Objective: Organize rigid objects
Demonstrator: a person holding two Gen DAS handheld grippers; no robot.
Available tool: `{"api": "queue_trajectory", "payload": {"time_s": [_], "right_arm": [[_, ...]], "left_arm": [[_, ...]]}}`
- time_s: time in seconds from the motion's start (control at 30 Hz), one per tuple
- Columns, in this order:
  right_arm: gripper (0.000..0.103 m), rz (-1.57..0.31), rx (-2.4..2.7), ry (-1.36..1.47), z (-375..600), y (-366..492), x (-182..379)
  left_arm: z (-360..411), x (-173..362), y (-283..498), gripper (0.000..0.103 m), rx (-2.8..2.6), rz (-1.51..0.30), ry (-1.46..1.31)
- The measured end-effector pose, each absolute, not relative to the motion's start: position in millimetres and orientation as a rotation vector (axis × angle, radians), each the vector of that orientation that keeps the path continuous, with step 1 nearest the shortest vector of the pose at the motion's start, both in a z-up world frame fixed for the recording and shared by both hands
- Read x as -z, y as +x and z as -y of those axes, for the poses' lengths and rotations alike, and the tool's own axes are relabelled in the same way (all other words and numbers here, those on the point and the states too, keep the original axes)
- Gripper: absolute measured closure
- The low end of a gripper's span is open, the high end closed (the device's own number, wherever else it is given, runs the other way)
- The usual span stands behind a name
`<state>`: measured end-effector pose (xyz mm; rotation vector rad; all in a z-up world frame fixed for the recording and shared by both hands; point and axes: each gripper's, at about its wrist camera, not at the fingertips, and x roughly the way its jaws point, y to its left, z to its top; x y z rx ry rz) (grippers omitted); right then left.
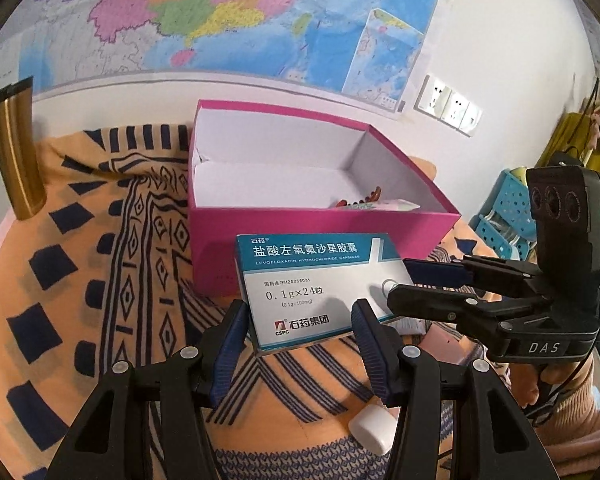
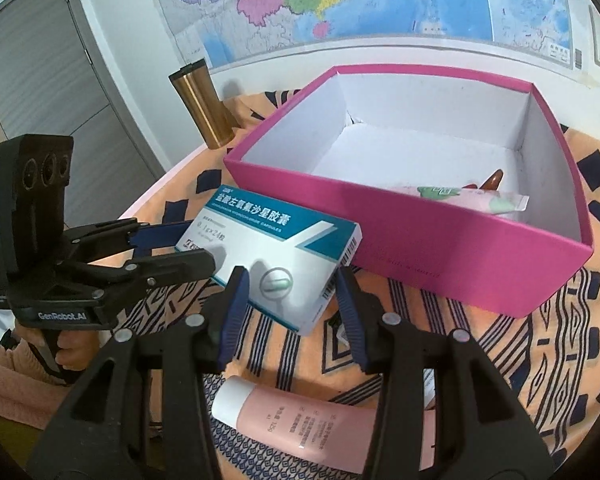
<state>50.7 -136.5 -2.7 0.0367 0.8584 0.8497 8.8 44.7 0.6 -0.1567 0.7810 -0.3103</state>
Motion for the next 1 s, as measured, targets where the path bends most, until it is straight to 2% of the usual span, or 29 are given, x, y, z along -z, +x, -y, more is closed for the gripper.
{"api": "queue_trajectory", "payload": {"time_s": [1.0], "right_arm": [[0.055, -0.778, -0.836, 0.044, 145.1, 61.0, -21.0]], "left_arm": [[-33.6, -28.7, 14.6, 0.049, 0.313, -0.699, -0.102]]}}
